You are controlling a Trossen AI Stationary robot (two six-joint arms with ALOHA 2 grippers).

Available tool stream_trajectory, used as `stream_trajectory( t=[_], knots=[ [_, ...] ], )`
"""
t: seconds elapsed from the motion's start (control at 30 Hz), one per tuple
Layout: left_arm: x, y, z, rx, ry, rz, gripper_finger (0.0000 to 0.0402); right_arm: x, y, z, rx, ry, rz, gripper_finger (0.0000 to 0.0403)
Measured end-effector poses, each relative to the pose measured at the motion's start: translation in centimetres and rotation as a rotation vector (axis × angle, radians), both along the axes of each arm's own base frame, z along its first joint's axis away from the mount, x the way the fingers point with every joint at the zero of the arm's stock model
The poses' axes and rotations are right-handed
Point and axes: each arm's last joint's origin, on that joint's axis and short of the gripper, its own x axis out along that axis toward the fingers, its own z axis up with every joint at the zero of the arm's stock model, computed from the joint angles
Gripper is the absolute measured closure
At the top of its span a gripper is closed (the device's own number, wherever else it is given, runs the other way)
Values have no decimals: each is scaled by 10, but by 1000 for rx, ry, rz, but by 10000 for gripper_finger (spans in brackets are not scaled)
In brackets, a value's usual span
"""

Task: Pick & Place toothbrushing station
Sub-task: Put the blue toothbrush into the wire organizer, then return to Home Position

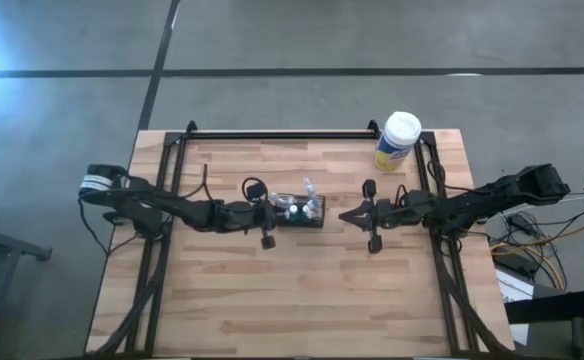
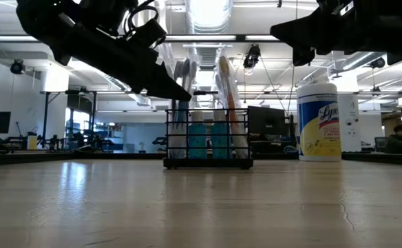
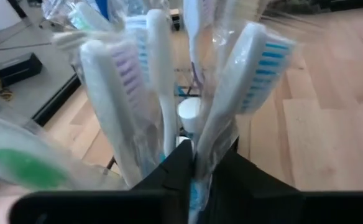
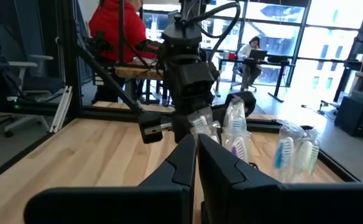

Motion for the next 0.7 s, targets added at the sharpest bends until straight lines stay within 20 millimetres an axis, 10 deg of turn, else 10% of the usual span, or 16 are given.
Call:
stream_trajectory(
  t=[0.7],
  knots=[
    [-35, -1, 60, -59, -142, -136, 250, 0, 0, 0, 18, 0, 1, 390]
  ],
)
